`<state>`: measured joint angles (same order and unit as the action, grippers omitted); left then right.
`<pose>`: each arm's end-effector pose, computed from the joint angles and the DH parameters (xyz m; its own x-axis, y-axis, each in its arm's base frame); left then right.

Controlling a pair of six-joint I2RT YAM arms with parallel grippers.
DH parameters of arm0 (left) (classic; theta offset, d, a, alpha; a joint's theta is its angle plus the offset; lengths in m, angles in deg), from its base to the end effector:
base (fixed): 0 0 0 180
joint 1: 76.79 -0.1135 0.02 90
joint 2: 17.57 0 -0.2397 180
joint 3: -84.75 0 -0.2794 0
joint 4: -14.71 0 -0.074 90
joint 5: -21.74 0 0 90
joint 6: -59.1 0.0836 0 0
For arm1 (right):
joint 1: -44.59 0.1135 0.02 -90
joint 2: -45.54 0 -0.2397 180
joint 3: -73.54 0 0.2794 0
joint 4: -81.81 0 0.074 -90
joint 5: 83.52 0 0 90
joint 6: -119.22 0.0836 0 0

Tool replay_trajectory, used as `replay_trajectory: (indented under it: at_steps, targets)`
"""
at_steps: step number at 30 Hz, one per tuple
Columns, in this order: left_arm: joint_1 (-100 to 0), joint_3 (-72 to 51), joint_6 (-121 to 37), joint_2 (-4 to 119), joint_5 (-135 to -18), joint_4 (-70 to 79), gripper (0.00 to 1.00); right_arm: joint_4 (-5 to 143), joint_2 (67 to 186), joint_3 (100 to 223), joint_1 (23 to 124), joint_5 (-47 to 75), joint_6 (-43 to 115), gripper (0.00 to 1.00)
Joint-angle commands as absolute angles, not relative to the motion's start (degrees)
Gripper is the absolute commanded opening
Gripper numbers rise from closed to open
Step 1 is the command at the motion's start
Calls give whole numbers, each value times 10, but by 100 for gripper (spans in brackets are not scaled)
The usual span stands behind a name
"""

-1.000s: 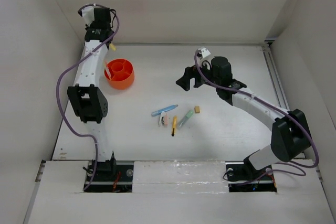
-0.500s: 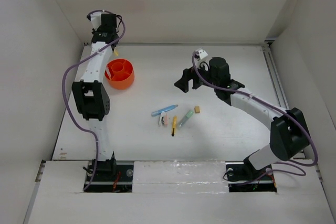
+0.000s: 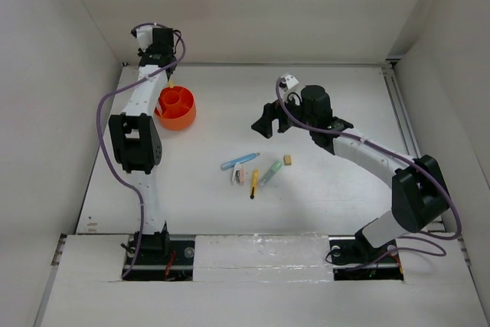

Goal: Sort the stationery into containers
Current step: Place the pen in the storage box.

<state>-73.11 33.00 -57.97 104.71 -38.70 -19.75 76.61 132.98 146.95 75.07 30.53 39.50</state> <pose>0.5564 0.0055 0.2752 -0.2524 -0.3804 -0.8897 -0.5522 0.8117 -0.1904 0.3467 0.2436 0.2357 -0.4211 -0.0588 -0.9051 -0.7314 0.6121 0.3006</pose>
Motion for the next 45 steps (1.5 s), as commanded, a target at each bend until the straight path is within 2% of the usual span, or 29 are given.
replay_trajectory:
  at_steps: [1, 22, 27, 30, 38, 45]
  targets:
    - [-733, 326, -584, 1051, -362, -173, 0, 795, 1335, 1487, 756, 316, 386, 100]
    - [-722, 282, -584, 1056, -350, -168, 0, 795, 1324, 1487, 761, 321, 381, 100]
    - [-711, 272, -582, 1045, -356, -168, 11, 795, 1319, 1482, 761, 316, 381, 100]
    - [-711, 266, -582, 1034, -356, -161, 13, 795, 1319, 1482, 761, 316, 381, 100]
    - [-711, 255, -582, 1014, -356, -161, 31, 795, 1312, 1482, 761, 316, 381, 100]
    - [-706, 249, -582, 943, -382, -161, 48, 795, 1312, 1482, 761, 303, 381, 100]
